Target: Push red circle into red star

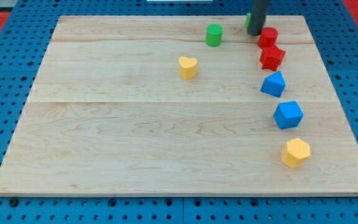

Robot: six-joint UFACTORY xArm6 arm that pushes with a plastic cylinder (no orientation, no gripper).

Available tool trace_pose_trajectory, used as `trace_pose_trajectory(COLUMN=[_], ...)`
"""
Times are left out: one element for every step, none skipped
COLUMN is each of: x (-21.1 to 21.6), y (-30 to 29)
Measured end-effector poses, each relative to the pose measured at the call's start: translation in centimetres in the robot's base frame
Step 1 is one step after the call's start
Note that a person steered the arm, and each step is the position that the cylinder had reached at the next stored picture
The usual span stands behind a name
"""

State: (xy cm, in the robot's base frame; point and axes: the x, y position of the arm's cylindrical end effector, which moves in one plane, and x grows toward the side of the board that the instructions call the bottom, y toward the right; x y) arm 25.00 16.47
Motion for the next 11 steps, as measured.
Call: trace_pose_trajectory(x=[-0.6, -1.7, -1.7, -0.6, -0.1, -0.1, 0.8, 1.8, 2.4, 2.8, 3.9], y=[0.2, 1.4, 3.2, 3.3, 3.2, 3.2, 3.0, 2.9, 2.9, 2.9, 2.9])
